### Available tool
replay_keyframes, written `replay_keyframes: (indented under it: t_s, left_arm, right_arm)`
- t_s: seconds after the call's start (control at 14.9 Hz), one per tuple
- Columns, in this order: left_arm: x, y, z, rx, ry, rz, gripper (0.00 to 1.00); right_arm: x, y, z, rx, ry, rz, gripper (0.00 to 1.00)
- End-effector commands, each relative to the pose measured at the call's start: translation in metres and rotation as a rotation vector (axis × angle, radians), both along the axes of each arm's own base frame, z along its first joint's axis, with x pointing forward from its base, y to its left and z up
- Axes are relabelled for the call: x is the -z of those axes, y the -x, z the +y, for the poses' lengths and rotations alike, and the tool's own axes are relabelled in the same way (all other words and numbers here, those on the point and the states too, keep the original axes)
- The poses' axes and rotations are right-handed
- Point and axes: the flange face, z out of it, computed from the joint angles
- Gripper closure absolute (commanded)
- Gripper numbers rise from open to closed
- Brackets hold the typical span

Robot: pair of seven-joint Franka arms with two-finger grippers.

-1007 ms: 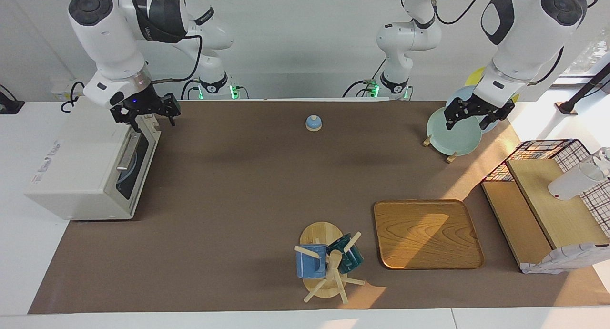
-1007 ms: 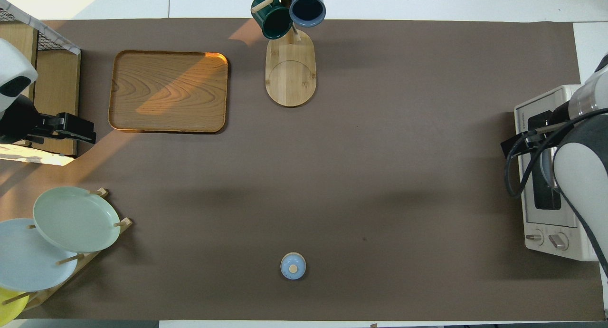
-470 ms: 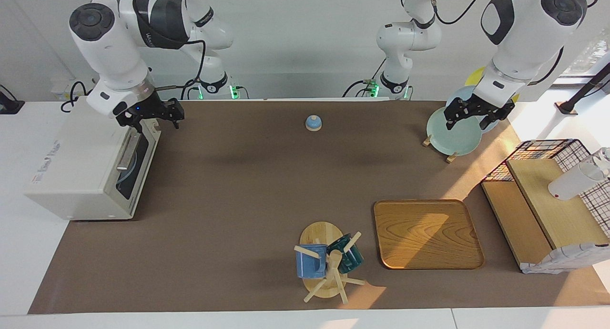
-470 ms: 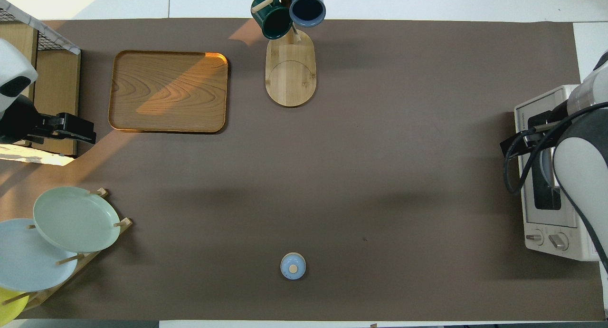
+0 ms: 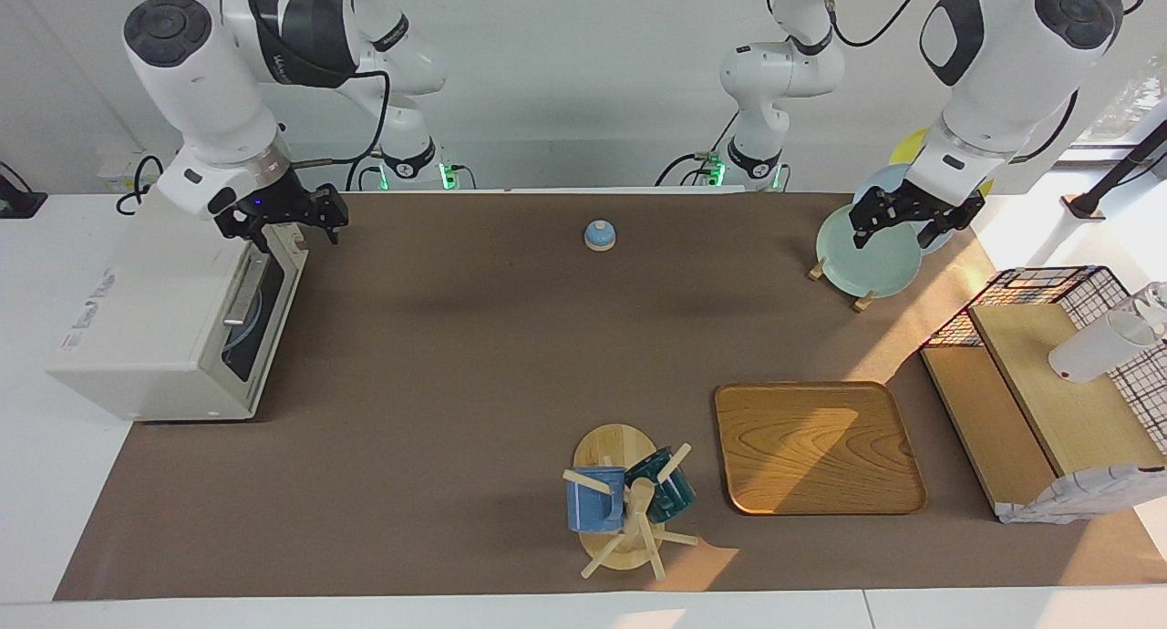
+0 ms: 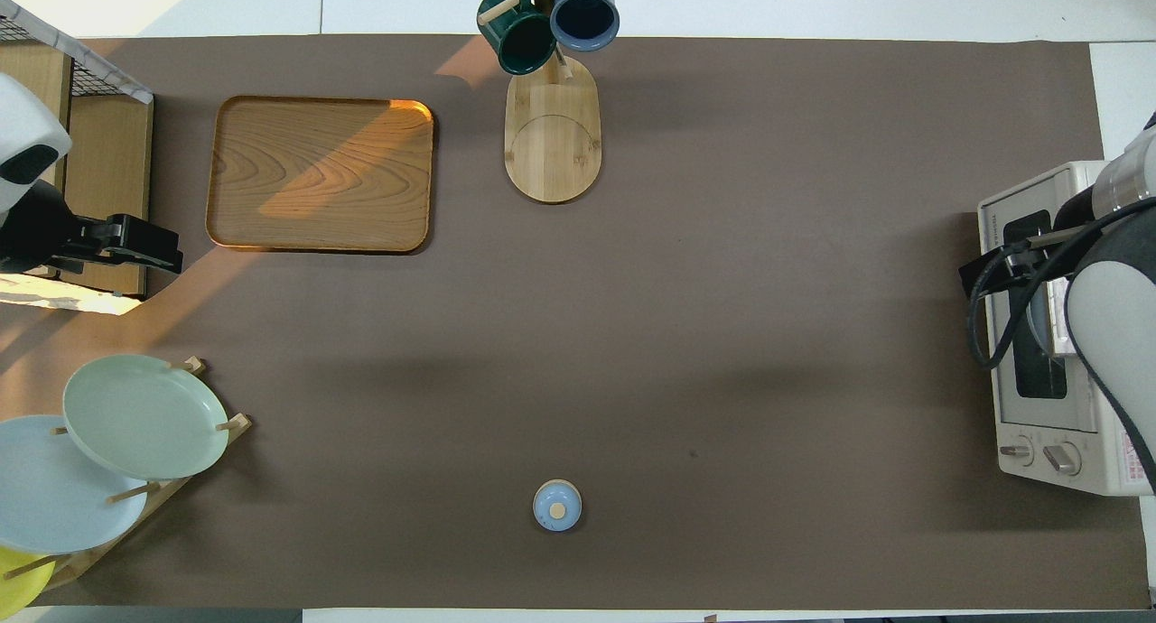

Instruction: Put eggplant into oven

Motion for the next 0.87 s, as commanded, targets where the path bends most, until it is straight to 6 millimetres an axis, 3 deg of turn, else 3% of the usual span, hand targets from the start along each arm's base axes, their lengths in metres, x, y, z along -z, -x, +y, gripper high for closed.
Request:
replay_keyframes:
  t_s: [0.0, 0.34, 0.81]
  left_arm:
    - [-0.004, 0.007, 0.004, 0.002, -0.020, -0.006, 0.00]
    - [-0.004, 0.007, 0.004, 0.002, -0.020, -0.006, 0.00]
    - [-0.004, 0.007, 0.004, 0.002, -0.020, -0.006, 0.00]
  right_arm:
    - [-0.007, -0.002, 0.001, 0.024, -0.031, -0.017, 0.00]
    - [-0.024, -0.007, 0.000, 0.105, -0.064, -0.058, 0.00]
    - [-0.028, -0.006, -0.030, 0.162, -0.063, -0.066, 0.00]
